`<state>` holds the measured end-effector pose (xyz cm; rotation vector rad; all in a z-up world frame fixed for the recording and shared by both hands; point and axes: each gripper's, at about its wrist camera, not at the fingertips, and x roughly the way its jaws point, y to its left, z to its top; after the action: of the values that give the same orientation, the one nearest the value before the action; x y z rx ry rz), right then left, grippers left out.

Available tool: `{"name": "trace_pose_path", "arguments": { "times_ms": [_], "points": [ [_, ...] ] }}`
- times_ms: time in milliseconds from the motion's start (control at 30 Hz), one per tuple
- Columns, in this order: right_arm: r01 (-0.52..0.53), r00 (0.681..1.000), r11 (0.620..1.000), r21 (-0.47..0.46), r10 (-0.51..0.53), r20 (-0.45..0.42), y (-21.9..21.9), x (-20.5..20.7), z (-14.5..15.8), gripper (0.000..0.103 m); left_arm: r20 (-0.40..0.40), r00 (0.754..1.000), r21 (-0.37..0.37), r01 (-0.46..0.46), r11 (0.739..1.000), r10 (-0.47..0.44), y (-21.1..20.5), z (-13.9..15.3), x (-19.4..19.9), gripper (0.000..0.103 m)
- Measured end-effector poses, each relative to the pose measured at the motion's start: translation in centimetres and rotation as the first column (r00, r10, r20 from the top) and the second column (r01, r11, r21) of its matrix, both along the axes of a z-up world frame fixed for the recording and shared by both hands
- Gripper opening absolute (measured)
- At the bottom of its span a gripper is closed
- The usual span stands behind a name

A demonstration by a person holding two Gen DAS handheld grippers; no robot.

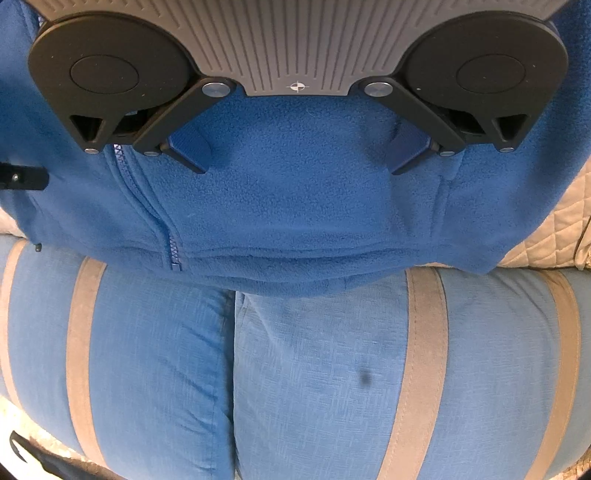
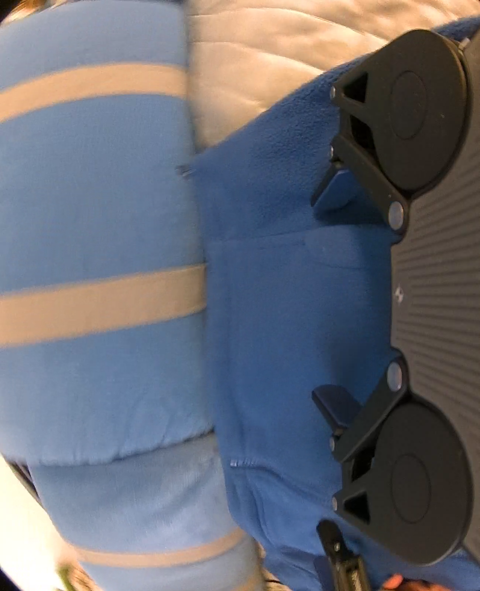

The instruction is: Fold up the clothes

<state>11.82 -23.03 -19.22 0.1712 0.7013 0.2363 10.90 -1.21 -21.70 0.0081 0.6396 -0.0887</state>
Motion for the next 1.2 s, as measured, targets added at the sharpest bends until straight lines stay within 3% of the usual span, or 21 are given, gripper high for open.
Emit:
{"name": "trace_pose_path", "arguments": {
  "times_ms": [167, 433, 567, 733, 833, 1033, 1200],
  "points": [
    [-0.015, 1.000, 0.997, -0.077, 0.015, 0.000, 1.3, 0.0, -0.1, 0.102, -0.006, 1.000, -0.001, -0.001, 1.000, 0.001, 0.0, 0.1, 0.3, 0.103],
    [-0.028, 0.999, 0.999, -0.044, 0.026, -0.028, 0.7, 0.2, 0.5, 0.102, -0.035, 0.999, 0.000, 0.006, 1.000, -0.006, 0.1, 1.0, 0.2, 0.103],
    [-0.041, 0.998, 0.999, -0.009, 0.041, -0.052, -0.2, 0.3, 1.8, 0.103, -0.101, 0.993, 0.002, 0.054, 0.999, -0.053, 0.8, 2.6, 0.0, 0.103],
    [-0.036, 0.995, 0.999, 0.008, 0.037, -0.093, -2.0, -1.1, 4.3, 0.103, -0.125, 0.989, 0.061, 0.087, 0.994, -0.079, 3.2, 5.7, -2.4, 0.103],
    [-0.084, 0.985, 0.996, -0.027, 0.079, -0.154, -2.8, -2.3, 5.6, 0.103, -0.185, 0.978, 0.024, 0.099, 0.995, -0.093, 5.3, 7.6, -3.7, 0.103],
    [-0.169, 0.953, 0.984, -0.052, 0.150, -0.264, -4.0, -5.0, 7.0, 0.103, -0.390, 0.907, -0.160, 0.102, 0.982, -0.158, 8.4, 10.1, -5.0, 0.103],
    [-0.205, 0.927, 0.979, -0.007, 0.191, -0.324, -5.4, -6.7, 7.5, 0.103, -0.523, 0.832, -0.225, 0.076, 0.971, -0.186, 9.3, 11.0, -5.5, 0.103]
  ]
}}
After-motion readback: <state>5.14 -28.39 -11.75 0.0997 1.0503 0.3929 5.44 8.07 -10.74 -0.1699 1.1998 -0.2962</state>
